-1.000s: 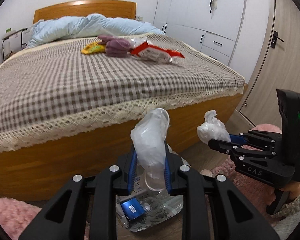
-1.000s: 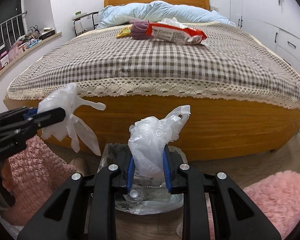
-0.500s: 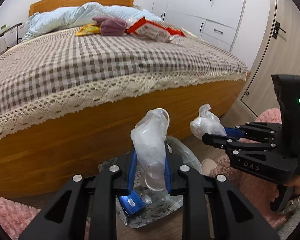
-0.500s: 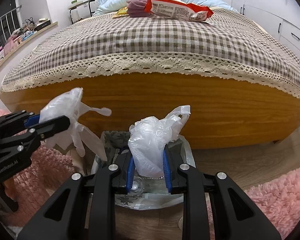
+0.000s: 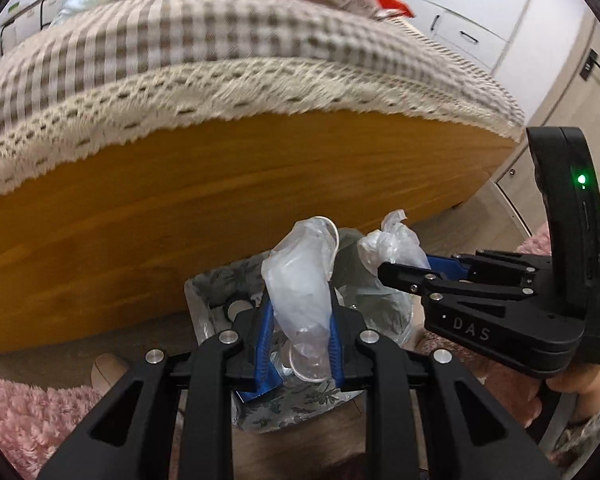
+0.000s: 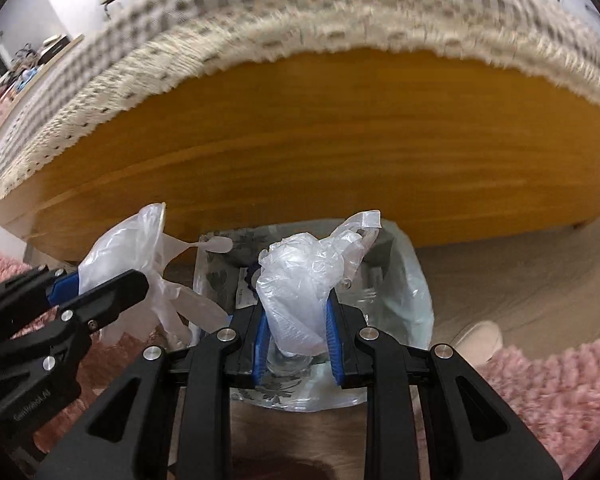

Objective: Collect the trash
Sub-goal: 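Lower the left tool's bag into the bin and open it while the right tool holds its bag above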

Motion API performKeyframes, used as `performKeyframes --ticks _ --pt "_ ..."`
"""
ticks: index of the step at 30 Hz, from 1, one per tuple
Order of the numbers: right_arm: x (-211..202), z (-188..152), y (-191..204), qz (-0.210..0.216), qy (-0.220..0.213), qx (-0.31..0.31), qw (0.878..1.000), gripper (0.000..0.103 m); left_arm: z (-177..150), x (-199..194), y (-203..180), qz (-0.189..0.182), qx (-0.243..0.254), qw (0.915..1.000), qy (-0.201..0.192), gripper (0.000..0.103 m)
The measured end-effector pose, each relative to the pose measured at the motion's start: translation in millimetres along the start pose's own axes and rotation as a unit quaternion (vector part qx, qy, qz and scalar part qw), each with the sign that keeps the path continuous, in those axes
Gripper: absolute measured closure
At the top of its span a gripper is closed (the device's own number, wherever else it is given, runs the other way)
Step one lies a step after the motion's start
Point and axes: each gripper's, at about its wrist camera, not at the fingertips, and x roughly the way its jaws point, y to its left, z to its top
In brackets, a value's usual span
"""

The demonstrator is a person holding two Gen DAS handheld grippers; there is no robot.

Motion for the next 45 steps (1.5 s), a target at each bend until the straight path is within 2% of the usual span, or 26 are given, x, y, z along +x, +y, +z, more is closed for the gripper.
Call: performKeyframes --ticks 6,13,19,26,27,34,36,38,42,43,45 --pt "11.4 3.5 -9.7 -0.003 0.014 0.024 1.0 0.079 1.1 17.1 2.1 0.013 -0.013 0.9997 0.019 0.082" --pt "4.0 5.7 -19.4 -0.016 0.006 0.029 0.999 0.079 -1.8 45.5 4.9 0.029 -0.022 0.9982 0.048 0.082" --pt "7.8 1.9 -36.4 -0.025 0.015 0.045 0.999 0.079 -10.7 68.4 16.3 0.041 -0.036 0.9955 0.077 0.082" --pt "6.4 3.2 -51.7 -0.028 0.012 0.05 0.998 0.079 -21.5 98.8 24.2 0.038 -0.045 0.9912 0.119 0.082" --pt "4.6 7.0 -41.0 -0.029 0.013 0.049 0.998 0.079 -21.8 101.5 25.3 0.036 -0.048 0.9907 0.123 0.082" --pt "9.5 6.2 -28.0 -0.031 0.011 0.04 0.999 0.079 -18.6 93.9 21.8 -0.002 -0.062 0.9921 0.11 0.081" --pt "7.7 6.2 -27.2 -0.032 0.009 0.036 0.999 0.079 -18.7 89.9 20.3 -0.006 -0.061 0.9927 0.104 0.068" --pt "8.7 6.4 -28.2 -0.032 0.01 0.035 0.999 0.079 -18.5 86.0 20.0 -0.007 -0.064 0.9931 0.098 0.044" --pt "9.1 6.0 -27.6 -0.034 0.01 0.036 0.999 0.079 -12.3 72.3 23.8 0.004 -0.073 0.9938 0.084 0.025" --pt "10.1 6.0 -26.8 -0.035 0.01 0.035 0.999 0.079 -11.7 71.2 24.7 0.01 -0.078 0.9934 0.083 0.011" --pt "11.5 5.7 -25.8 -0.035 0.013 0.034 0.999 0.079 -11.6 68.7 27.5 0.022 -0.083 0.9933 0.078 0.008"
